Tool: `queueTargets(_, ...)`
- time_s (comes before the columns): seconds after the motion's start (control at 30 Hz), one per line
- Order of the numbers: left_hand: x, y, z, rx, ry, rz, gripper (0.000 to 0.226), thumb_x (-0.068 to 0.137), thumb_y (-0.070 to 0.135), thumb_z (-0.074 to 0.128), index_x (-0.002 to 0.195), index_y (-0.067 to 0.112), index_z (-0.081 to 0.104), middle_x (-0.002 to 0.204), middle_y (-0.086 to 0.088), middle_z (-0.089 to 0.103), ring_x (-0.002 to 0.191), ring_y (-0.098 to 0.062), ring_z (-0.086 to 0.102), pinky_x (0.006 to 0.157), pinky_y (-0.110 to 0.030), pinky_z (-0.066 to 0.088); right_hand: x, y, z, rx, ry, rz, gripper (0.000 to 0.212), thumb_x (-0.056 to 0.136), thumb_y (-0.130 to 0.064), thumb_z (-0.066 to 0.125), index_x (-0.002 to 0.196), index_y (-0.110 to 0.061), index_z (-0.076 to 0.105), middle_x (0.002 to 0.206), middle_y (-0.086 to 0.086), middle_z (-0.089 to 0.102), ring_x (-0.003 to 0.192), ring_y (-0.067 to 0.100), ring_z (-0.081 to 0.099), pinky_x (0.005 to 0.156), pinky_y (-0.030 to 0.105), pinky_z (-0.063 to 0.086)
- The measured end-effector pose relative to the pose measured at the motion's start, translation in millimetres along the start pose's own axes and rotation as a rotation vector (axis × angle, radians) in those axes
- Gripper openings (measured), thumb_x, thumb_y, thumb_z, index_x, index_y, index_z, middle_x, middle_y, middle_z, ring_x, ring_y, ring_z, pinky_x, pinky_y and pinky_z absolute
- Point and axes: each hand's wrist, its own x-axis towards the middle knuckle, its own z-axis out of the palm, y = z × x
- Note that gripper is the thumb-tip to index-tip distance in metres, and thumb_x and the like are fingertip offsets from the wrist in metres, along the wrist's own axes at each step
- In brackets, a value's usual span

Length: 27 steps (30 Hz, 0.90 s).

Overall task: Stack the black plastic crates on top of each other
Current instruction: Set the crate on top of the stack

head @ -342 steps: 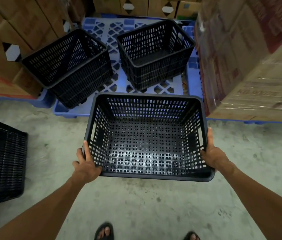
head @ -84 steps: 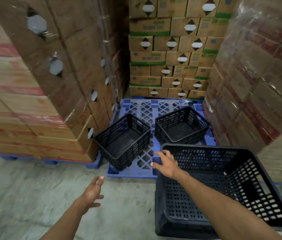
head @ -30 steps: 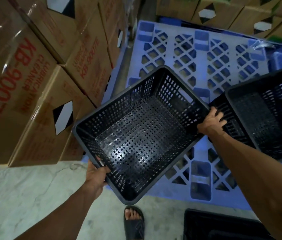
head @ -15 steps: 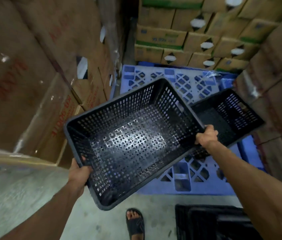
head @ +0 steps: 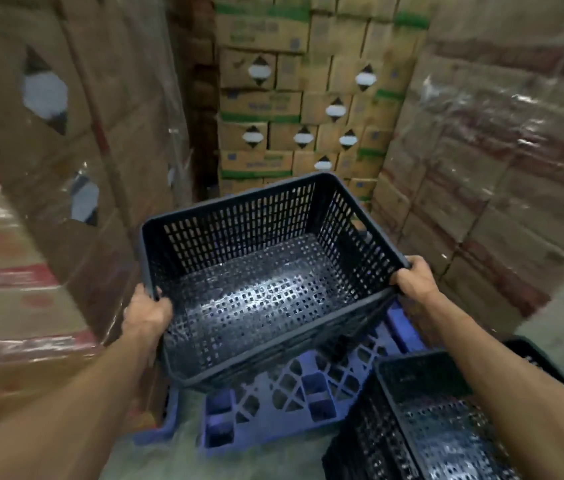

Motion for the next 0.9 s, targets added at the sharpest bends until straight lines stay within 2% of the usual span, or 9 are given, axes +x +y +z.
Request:
queueTargets(0.07,-24.9,36.8,-22.7,0.036,-0.014,0.071,0.062,0.094,0.027,0.051,0.151,0.013,0.03,0.148,-0.019,0.044,0.132,-0.041,0.043,0.109,-0.042,0.039,-21.1,-13.1,-48.3,0.034,0.067,-0.044,0.039,0.082,0.003,0.058,0.12,0.002,0.053,0.104,0.011,0.052,0.092,0.023,0.05,0.067,0.029,0.038)
queueTargets(0.1,-33.6,52.7,-31.7,0.047,-0.011,0.101,0.063,0.094,0.028,0.051,0.151,0.013,0.029,0.148,-0.018,0.044,0.131,-0.041,0.044,0.109,-0.043,0.039,-28.1,-17.9,-67.0,0.042,0.1,-0.071,0.038,0.082,0.004,0.06,0.119,0.0,0.054,0.104,0.01,0.053,0.092,0.022,0.05,0.067,0.027,0.037)
queueTargets(0.17,-54.1,84.9,-46.1,0.065,0.002,0.18,0.053,0.091,0.026,0.053,0.141,0.012,0.041,0.137,-0.021,0.053,0.122,-0.043,0.051,0.102,-0.044,0.045,-43.7,-23.8,-108.1,0.065,0.161,-0.125,0.035,0.081,0.004,0.06,0.116,-0.001,0.056,0.104,0.01,0.054,0.093,0.021,0.049,0.067,0.024,0.034)
queueTargets(0.27,-91.1,127.4,-58.7,0.078,0.029,0.294,0.034,0.089,0.026,0.053,0.12,0.01,0.052,0.119,-0.022,0.061,0.104,-0.04,0.057,0.084,-0.04,0.046,-59.2,-16.8,-166.8,0.088,0.227,-0.174,0.03,0.081,0.004,0.056,0.11,-0.004,0.054,0.104,0.011,0.054,0.092,0.022,0.049,0.07,0.027,0.034)
queueTargets(0.37,-129.2,162.6,-56.6,0.088,0.038,0.354,0.035,0.087,0.031,0.052,0.117,0.013,0.055,0.111,-0.02,0.064,0.097,-0.039,0.06,0.085,-0.041,0.052,-62.2,-0.9,-219.1,0.103,0.283,-0.186,0.028,0.079,0.001,0.059,0.105,-0.007,0.055,0.101,0.01,0.056,0.089,0.023,0.05,0.066,0.031,0.033)
queueTargets(0.5,-186.5,191.0,-25.7,0.097,0.039,0.374,0.041,0.089,0.033,0.05,0.125,0.015,0.056,0.118,-0.019,0.064,0.104,-0.041,0.061,0.089,-0.041,0.051,-55.8,39.6,-278.5,0.143,0.329,-0.187,0.025,0.077,0.0,0.06,0.099,-0.011,0.053,0.094,0.008,0.056,0.086,0.024,0.052,0.07,0.034,0.042)
queueTargets(0.67,-267.4,202.4,46.0,0.152,-0.042,0.357,0.04,0.092,0.033,0.049,0.124,0.011,0.058,0.122,-0.019,0.063,0.108,-0.041,0.06,0.092,-0.041,0.051,-43.7,122.3,-352.2,0.227,0.275,-0.069,0.027,0.078,0.003,0.054,0.102,-0.01,0.051,0.086,0.009,0.054,0.066,0.025,0.055,0.057,0.043,0.05)
queueTargets(0.73,-295.5,201.2,76.7,0.174,-0.087,0.338,0.04,0.092,0.03,0.05,0.126,0.01,0.057,0.123,-0.02,0.062,0.107,-0.041,0.06,0.086,-0.038,0.049,-38.3,157.9,-376.6,0.232,0.258,-0.044,0.026,0.08,0.005,0.052,0.102,-0.009,0.051,0.086,0.009,0.053,0.066,0.023,0.053,0.054,0.039,0.047)
queueTargets(0.9,-348.5,187.9,131.7,0.269,-0.192,0.224,0.044,0.093,0.027,0.049,0.132,0.007,0.054,0.125,-0.021,0.06,0.108,-0.04,0.059,0.083,-0.036,0.048,-27.6,213.2,-424.3,0.162,0.233,-0.005,0.025,0.082,0.007,0.051,0.1,-0.01,0.049,0.079,0.007,0.05,0.063,0.021,0.049,0.045,0.03,0.041)
